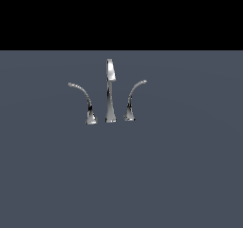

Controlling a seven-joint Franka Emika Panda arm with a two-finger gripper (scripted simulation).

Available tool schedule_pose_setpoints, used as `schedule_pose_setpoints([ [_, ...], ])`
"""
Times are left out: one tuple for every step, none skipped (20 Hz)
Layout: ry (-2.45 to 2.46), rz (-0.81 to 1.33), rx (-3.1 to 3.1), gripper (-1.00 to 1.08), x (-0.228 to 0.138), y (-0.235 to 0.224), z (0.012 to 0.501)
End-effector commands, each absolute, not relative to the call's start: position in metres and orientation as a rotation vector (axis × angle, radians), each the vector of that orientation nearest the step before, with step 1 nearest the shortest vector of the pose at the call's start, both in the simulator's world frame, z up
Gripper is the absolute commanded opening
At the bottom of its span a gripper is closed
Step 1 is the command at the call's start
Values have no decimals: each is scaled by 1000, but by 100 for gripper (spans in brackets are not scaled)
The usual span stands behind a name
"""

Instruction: Turn on the faucet by rotating a designated handle.

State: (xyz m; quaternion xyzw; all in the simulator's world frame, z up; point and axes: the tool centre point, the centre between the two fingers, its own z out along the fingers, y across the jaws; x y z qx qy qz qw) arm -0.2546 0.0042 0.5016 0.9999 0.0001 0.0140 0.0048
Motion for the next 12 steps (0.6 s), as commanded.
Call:
schedule_pose_setpoints([
  [0, 44, 3132, -100, -255, 4, 502],
  [-1, 44, 3132, -100, -255, 4, 501],
  [-4, 44, 3132, -100, -254, 4, 501],
  [-8, 44, 3132, -100, -253, 5, 500],
  [-14, 44, 3132, -100, -252, 5, 499],
  [-23, 44, 3132, -100, -251, 6, 498],
  [-33, 43, 3132, -100, -249, 7, 497],
  [-44, 43, 3132, -100, -248, 8, 495],
  [-58, 43, 3132, -100, -245, 9, 493],
  [-74, 43, 3132, -100, -243, 11, 490],
  [-91, 42, 3131, -100, -240, 12, 488],
  [-110, 42, 3131, -100, -237, 14, 485],
])
